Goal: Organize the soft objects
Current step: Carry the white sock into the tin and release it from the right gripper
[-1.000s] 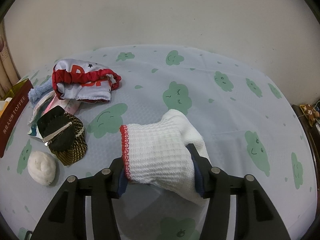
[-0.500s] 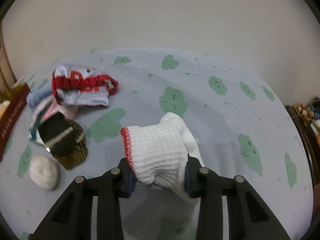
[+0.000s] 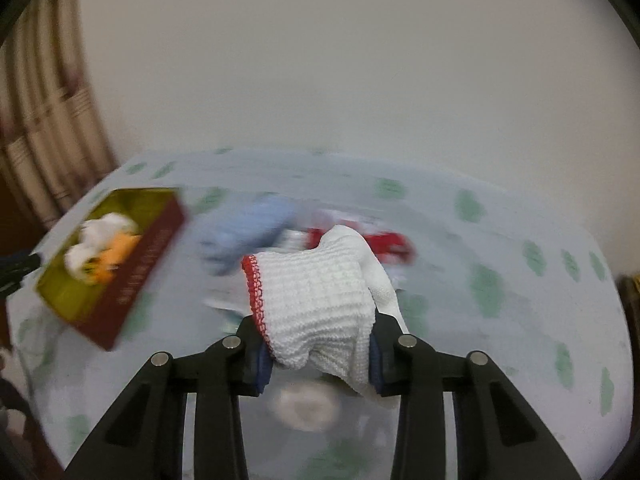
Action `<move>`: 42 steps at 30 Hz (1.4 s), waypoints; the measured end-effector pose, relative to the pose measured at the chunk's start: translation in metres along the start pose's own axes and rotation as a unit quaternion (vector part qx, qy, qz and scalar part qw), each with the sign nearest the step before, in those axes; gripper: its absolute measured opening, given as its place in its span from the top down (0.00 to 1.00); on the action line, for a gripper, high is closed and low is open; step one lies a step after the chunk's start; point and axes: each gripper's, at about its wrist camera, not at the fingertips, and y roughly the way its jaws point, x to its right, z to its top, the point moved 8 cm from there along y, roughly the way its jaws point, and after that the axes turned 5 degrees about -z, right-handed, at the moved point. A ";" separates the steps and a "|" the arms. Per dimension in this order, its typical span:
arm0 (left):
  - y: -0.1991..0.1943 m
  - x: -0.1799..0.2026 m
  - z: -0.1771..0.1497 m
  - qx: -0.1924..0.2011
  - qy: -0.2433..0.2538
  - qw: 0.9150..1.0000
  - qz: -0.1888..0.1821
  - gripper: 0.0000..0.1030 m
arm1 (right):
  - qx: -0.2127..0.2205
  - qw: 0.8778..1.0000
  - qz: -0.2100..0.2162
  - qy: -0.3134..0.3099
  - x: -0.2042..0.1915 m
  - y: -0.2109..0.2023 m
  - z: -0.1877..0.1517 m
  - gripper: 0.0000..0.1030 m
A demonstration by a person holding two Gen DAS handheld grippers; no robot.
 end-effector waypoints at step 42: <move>-0.009 -0.101 -0.009 0.015 -0.204 0.978 0.044 0.48 | -0.031 0.963 0.131 -0.232 -0.322 0.068 0.013 0.58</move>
